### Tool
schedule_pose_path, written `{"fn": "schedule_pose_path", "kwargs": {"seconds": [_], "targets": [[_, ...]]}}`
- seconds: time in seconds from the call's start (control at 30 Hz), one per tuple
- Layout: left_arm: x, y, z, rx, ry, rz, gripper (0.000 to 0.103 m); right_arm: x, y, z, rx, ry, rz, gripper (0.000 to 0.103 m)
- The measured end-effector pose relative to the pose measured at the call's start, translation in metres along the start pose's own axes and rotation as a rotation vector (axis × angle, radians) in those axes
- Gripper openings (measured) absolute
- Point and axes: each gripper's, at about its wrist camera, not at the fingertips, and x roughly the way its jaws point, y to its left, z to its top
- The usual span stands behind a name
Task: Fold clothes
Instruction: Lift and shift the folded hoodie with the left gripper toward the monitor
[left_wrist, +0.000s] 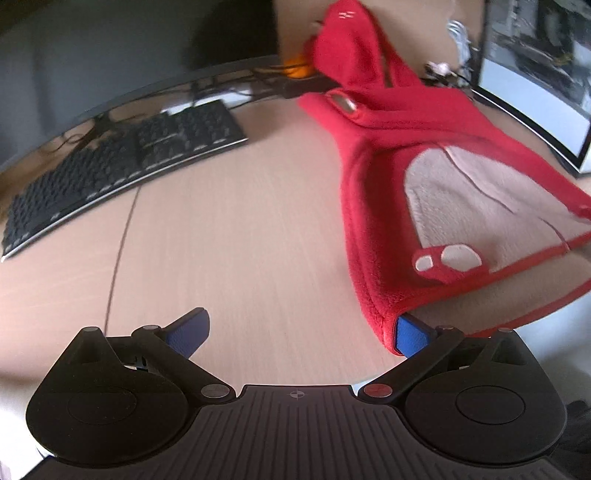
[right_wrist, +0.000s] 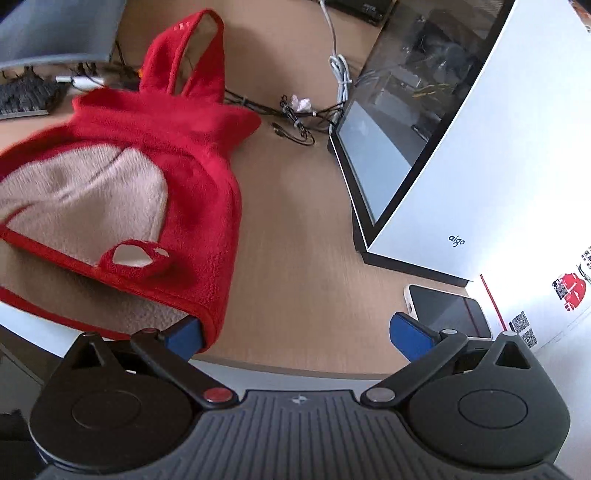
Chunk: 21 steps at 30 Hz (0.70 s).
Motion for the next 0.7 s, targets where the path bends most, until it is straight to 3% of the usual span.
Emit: {"fn": "schedule_pose_path", "kwargs": {"seconds": [0.07,0.23,0.37,0.57,0.7], "targets": [[-0.012,0.006,0.003,0.001,-0.014,0.019,0.103,-0.013,-0.003,0.006,-0.008,-0.019,0.030,0.103],[-0.027,0.031,0.033,-0.118,-0.075,-0.024,0.103,-0.030,-0.022,0.033,0.012,-0.074,0.112,0.103],[-0.033,0.048,0.060,-0.213,-0.125,-0.055,0.103,-0.006,-0.046,0.071,0.059,-0.130,0.080,0.103],[-0.002,0.036,0.112,-0.256,-0.211,0.039,0.103,0.045,-0.050,0.128,-0.005,-0.228,-0.017,0.103],[0.026,0.039,0.151,-0.276,-0.217,0.088,0.103,0.081,-0.044,0.157,-0.081,-0.268,-0.038,0.103]]}}
